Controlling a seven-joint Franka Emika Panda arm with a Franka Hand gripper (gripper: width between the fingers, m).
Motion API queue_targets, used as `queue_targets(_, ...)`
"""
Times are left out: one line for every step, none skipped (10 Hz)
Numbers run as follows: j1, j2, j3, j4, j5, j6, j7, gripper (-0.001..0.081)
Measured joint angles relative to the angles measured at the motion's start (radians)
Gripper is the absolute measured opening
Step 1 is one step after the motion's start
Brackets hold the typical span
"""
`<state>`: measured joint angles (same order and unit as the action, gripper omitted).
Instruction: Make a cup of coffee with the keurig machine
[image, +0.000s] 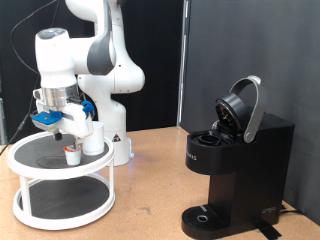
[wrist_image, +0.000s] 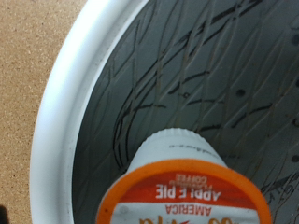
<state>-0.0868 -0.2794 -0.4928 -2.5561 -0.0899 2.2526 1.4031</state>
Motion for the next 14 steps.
queue_targets(0.001, 0.000, 0.003, -0.004, 0.001, 0.000, -0.002, 0.0734)
queue_targets(0.002, 0.000, 0.006, -0.009, 0.002, 0.000, -0.002, 0.0734)
queue_targets(0.004, 0.000, 0.009, -0.016, 0.002, 0.000, -0.002, 0.0734)
queue_targets(0.004, 0.000, 0.011, -0.023, 0.001, 0.000, -0.002, 0.0734)
queue_targets(0.004, 0.000, 0.013, -0.031, -0.001, 0.003, -0.003, 0.0734)
queue_targets(0.004, 0.000, 0.014, -0.041, -0.004, 0.010, -0.003, 0.0734)
queue_targets(0.004, 0.000, 0.014, -0.050, -0.009, 0.020, -0.003, 0.0734)
queue_targets(0.004, 0.000, 0.014, -0.058, -0.012, 0.032, -0.003, 0.0734)
queue_targets(0.004, 0.000, 0.014, -0.066, -0.014, 0.043, -0.003, 0.0734)
queue_targets(0.004, 0.000, 0.014, -0.072, -0.014, 0.050, -0.002, 0.0734)
queue_targets(0.004, 0.000, 0.014, -0.076, -0.014, 0.056, -0.002, 0.0734)
queue_targets(0.004, 0.000, 0.014, -0.078, -0.014, 0.061, -0.002, 0.0734)
queue_targets(0.004, 0.000, 0.013, -0.079, -0.014, 0.064, -0.002, 0.0734)
queue_targets(0.004, 0.000, 0.013, -0.079, -0.014, 0.067, -0.002, 0.0734)
